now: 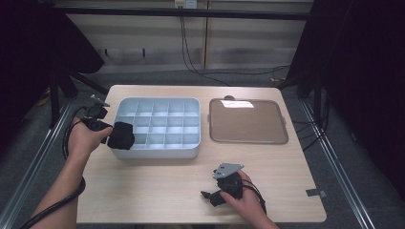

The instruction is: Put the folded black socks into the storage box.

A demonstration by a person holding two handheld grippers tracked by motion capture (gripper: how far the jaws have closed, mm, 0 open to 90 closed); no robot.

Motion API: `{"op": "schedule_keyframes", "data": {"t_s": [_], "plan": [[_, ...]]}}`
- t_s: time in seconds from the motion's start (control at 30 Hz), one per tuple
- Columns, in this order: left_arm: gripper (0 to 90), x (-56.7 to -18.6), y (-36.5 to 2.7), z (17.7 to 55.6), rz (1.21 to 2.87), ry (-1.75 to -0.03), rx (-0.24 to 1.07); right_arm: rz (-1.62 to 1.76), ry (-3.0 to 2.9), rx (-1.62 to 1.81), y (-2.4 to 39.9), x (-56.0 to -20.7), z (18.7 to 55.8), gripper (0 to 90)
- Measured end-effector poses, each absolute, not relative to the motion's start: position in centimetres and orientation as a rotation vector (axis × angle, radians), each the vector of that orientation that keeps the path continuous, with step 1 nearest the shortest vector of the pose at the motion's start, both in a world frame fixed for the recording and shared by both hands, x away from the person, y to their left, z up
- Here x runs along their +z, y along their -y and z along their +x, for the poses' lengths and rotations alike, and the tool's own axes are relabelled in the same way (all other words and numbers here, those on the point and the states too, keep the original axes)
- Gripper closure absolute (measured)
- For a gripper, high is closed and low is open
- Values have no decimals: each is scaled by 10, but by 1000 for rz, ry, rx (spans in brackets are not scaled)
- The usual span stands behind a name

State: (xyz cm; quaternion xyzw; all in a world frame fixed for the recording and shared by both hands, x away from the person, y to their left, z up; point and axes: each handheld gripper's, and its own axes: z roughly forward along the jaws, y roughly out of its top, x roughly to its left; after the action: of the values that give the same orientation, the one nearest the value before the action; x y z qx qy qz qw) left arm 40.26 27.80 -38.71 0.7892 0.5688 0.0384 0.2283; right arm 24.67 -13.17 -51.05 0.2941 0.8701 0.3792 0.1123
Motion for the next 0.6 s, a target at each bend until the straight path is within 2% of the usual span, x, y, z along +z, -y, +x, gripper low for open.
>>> {"op": "schedule_keyframes", "data": {"t_s": [0.6], "plan": [[715,-394,-265,405,2301,-1588,209,860,-2555,1114,132,-511,247,121]]}}
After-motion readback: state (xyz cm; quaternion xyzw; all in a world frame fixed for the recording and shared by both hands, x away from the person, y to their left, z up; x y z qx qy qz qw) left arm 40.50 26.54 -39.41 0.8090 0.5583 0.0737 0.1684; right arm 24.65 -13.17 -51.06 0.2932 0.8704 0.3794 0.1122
